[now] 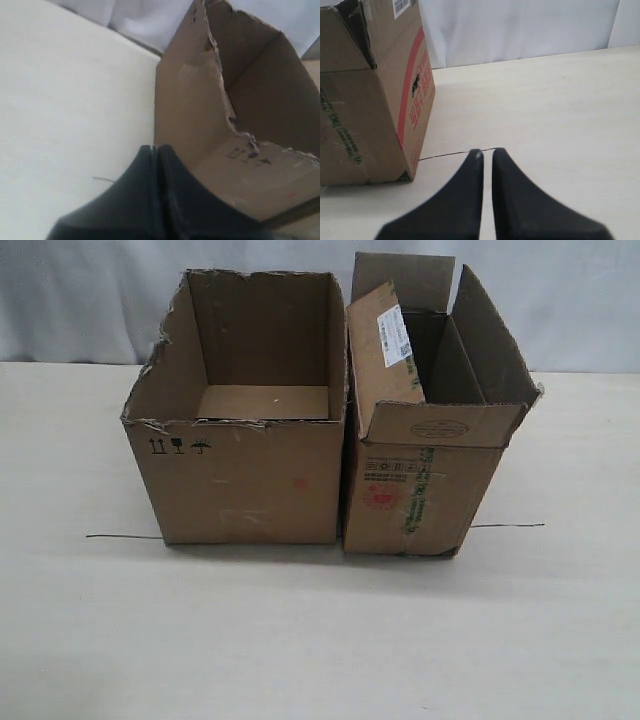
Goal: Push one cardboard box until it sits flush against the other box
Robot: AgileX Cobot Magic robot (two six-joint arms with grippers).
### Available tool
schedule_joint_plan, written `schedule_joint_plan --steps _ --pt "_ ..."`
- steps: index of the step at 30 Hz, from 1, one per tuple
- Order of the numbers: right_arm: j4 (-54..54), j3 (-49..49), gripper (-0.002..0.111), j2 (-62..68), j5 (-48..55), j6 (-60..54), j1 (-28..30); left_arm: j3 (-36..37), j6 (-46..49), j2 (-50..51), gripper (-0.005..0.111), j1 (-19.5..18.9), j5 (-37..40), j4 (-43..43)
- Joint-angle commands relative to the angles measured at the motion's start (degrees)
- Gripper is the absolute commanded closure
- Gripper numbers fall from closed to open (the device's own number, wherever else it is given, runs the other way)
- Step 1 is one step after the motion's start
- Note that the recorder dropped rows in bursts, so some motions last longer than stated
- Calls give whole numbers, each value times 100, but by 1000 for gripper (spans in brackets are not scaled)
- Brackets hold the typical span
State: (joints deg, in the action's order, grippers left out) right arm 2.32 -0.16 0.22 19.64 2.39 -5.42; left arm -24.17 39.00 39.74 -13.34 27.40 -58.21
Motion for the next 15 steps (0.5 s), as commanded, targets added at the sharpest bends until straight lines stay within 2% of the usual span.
schedule_joint_plan --steps 1,8,10,13,15 --pt "-5 16 103 -22 -6 -22 -9 367 50 -934 107 5 -967 207" --pt "-5 16 103 -22 -6 -22 -9 1592 50 -2581 107 52 -2312 170" --pt "-5 16 103 -22 -6 -22 -9 1909 50 -2983 107 305 -2784 191" --pt "-5 16 103 -22 -6 -22 -9 2366 50 -3652 107 926 -3491 203" --pt "-5 16 103 -22 -6 -22 -9 2417 50 -3974 107 1172 -3763 203"
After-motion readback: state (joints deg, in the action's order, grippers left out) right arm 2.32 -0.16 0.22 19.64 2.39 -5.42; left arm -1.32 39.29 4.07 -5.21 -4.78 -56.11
